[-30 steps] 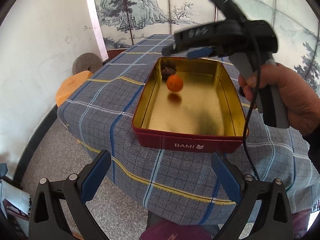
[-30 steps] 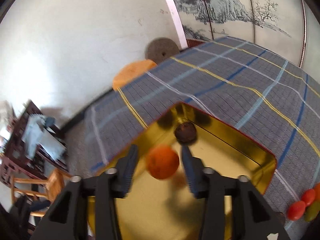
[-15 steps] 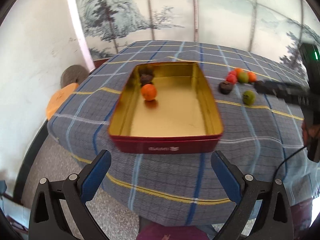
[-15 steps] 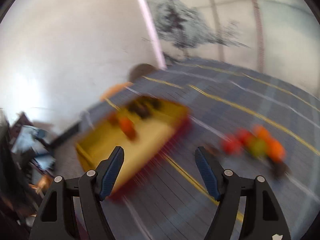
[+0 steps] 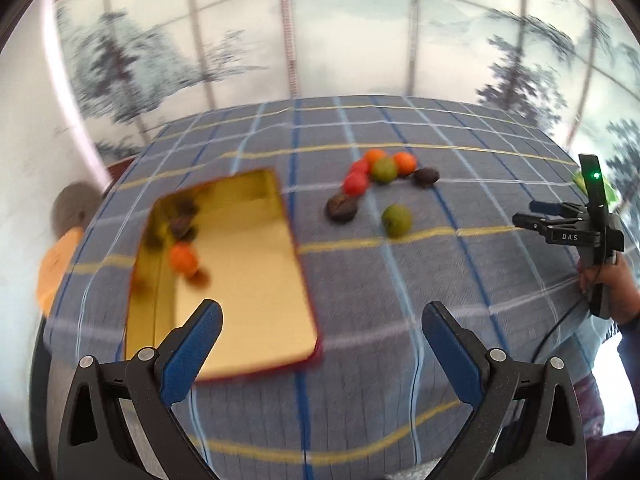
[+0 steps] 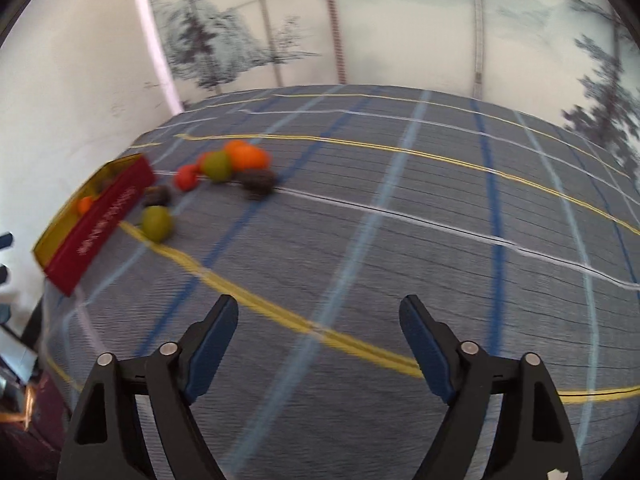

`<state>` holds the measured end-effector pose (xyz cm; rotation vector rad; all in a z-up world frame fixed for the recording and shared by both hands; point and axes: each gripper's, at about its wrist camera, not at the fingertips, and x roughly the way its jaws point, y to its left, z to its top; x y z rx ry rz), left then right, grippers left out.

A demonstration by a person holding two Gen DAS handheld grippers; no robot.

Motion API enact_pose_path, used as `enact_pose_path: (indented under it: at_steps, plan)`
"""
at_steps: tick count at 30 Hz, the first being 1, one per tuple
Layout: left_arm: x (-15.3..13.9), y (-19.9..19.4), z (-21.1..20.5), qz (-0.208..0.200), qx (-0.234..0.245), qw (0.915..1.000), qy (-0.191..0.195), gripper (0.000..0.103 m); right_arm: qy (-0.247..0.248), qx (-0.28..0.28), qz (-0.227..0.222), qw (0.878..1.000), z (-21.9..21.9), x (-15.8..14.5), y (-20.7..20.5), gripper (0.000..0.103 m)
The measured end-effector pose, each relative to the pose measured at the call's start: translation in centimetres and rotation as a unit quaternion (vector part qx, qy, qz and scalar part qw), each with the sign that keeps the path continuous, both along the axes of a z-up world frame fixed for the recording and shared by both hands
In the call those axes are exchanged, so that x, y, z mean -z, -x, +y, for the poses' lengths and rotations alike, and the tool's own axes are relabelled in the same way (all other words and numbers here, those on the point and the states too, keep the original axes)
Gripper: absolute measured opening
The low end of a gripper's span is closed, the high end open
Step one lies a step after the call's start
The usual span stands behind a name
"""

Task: Organize fruits
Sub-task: 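Grasp a dark brown fruit with the left gripper while the right gripper grasps a large orange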

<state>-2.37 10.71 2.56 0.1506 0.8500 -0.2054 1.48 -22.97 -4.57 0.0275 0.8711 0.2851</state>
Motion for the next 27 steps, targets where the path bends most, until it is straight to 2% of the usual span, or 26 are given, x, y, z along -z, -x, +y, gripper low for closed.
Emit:
enact_pose_path:
  at_steps: [2, 6, 9, 11, 12, 14, 15, 22, 25, 27]
  plan:
    - [-0.4, -2.3, -1.0, 0.001, 0.031, 0.9994, -0.013, 0.100, -0.026, 0.007, 0.004, 1.000, -1.0, 0.1, -0.2, 0.082]
    - [-0.6, -7.5, -2.6, -0.005, 0.081, 0.9956, -0.047, 0.099, -0.044, 0.001, -0.007, 0.999, -1.2, -0.1, 0.2, 0.084]
    - [0.3, -11.0, -3.2, 0.015, 0.103, 0.9926, -0.063, 0.096, -0.056, -0.003, -0.016, 0.998, -1.4, -0.3, 0.6, 0.089]
    - [1.2, -13.2, -3.7, 0.035, 0.121, 0.9899, -0.065, 0.079, -0.068, -0.001, -0.022, 0.997, -1.8, -0.5, 0.8, 0.090]
    - [2.0, -14.3, -3.9, 0.051, 0.125, 0.9882, -0.072, 0.075, -0.074, 0.000, -0.024, 0.997, -2.0, -0.6, 0.9, 0.090]
    - [3.6, -16.1, -4.3, 0.080, 0.128, 0.9846, -0.088, 0.058, -0.083, 0.003, -0.025, 0.996, -2.3, -0.6, 0.9, 0.090]
    - [4.4, -16.8, -4.5, 0.090, 0.131, 0.9829, -0.093, 0.057, -0.086, 0.003, -0.025, 0.996, -2.4, -0.6, 0.9, 0.090]
    - [7.5, -19.4, -5.2, 0.131, 0.145, 0.9765, -0.091, 0.056, -0.092, -0.006, -0.024, 0.995, -2.3, -0.6, 0.9, 0.091]
    - [8.5, -20.1, -5.1, 0.154, 0.149, 0.9744, -0.067, 0.056, -0.092, -0.007, -0.020, 0.996, -2.2, -0.5, 0.8, 0.092]
    - [9.1, -20.2, -5.4, 0.169, 0.152, 0.9716, -0.066, 0.048, -0.091, -0.007, -0.018, 0.996, -2.2, -0.4, 0.7, 0.093]
